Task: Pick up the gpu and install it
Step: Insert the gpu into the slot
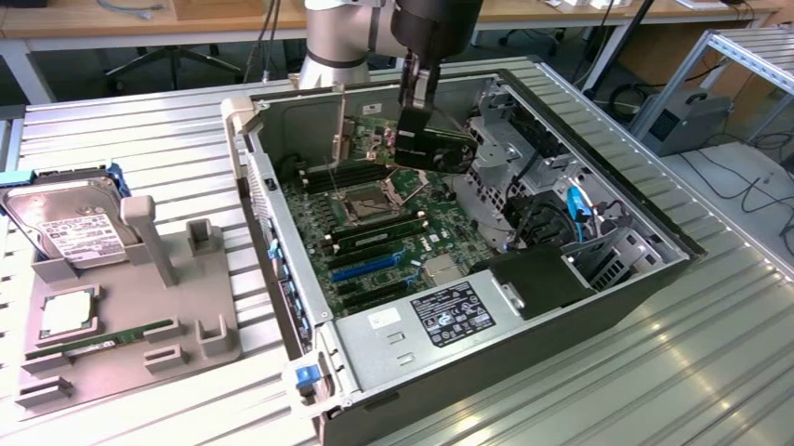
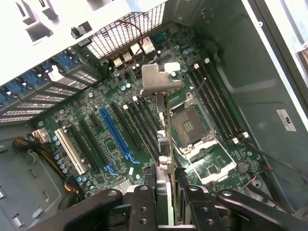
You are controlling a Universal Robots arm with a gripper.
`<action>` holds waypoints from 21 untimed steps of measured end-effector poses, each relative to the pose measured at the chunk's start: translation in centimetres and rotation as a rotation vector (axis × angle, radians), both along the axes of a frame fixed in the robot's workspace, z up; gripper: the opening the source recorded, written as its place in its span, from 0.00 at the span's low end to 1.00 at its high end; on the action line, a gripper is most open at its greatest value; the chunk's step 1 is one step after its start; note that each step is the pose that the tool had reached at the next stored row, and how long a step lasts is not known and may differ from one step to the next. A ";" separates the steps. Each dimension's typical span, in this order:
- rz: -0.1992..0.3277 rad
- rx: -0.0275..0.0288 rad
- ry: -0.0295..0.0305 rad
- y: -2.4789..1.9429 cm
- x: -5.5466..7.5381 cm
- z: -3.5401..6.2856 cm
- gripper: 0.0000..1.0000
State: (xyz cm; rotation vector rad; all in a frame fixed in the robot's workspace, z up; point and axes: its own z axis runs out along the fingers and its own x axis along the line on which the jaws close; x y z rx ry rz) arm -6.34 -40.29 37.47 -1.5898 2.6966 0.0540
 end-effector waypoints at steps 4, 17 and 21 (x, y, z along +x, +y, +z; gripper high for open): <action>0.009 0.0000 0.0000 0.00 0.0 -0.01 0.28; 0.040 0.0001 0.0000 0.00 0.0 -0.05 0.28; 0.053 0.0001 0.0000 0.00 0.0 -0.06 0.28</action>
